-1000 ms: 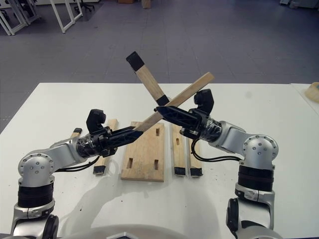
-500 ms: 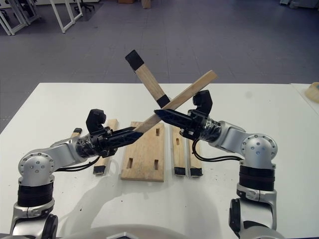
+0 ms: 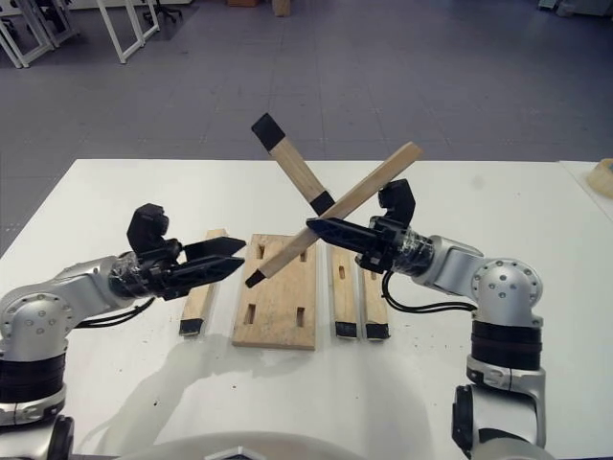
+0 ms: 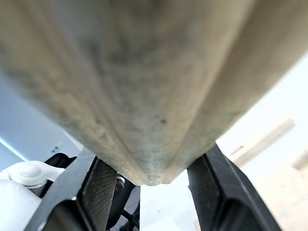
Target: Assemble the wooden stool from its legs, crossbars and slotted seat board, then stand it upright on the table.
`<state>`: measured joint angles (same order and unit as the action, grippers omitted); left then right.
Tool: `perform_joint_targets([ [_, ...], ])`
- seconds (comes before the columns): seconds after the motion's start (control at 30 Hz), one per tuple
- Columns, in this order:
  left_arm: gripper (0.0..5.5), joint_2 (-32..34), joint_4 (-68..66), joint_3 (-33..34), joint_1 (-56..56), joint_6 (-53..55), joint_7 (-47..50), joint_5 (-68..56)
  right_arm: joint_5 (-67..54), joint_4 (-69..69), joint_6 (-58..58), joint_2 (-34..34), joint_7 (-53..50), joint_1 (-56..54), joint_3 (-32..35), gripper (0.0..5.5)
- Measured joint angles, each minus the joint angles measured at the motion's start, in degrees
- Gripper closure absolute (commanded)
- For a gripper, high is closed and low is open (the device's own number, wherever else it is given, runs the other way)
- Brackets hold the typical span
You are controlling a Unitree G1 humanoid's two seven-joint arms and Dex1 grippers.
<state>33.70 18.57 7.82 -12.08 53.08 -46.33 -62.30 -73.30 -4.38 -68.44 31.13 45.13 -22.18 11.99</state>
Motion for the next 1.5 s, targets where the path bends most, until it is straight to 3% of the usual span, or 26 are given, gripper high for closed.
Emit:
perform_joint_targets([
  [0.1, 2.17, 1.1, 0.9, -4.1, 0.0, -6.1, 0.7, 10.4, 3.8, -0.3, 1.1, 2.5, 2.8, 1.2, -1.1, 3.48],
  [0.3, 2.17, 7.1, 4.9, -26.4, 3.1, -20.8, 3.6, 43.6, 9.9, -0.1, 4.1, 3.1, 4.7, 2.8, -2.4, 3.48],
  [0.43, 2.17, 9.3, 4.3, -32.3, 4.5, -23.8, 4.7, 54.8, 10.7, -0.1, 4.6, 3.1, 5.1, 3.1, -2.6, 3.48],
  [0.73, 2.17, 10.3, 4.2, -37.2, 2.9, -27.8, 4.1, 67.4, 15.8, -1.3, 9.3, 2.7, 5.1, 3.8, -3.9, 3.48],
  [1.1, 2.17, 18.1, 4.1, -32.7, 6.6, -33.4, 0.6, 70.0, 32.7, 12.4, 23.2, -0.4, 7.4, -5.0, -11.1, 3.48],
  [1.5, 2.17, 20.9, -2.9, -30.7, 5.8, -47.2, -4.9, 70.1, 46.3, 30.2, 34.7, -2.9, 20.4, -16.0, -20.4, 3.48],
])
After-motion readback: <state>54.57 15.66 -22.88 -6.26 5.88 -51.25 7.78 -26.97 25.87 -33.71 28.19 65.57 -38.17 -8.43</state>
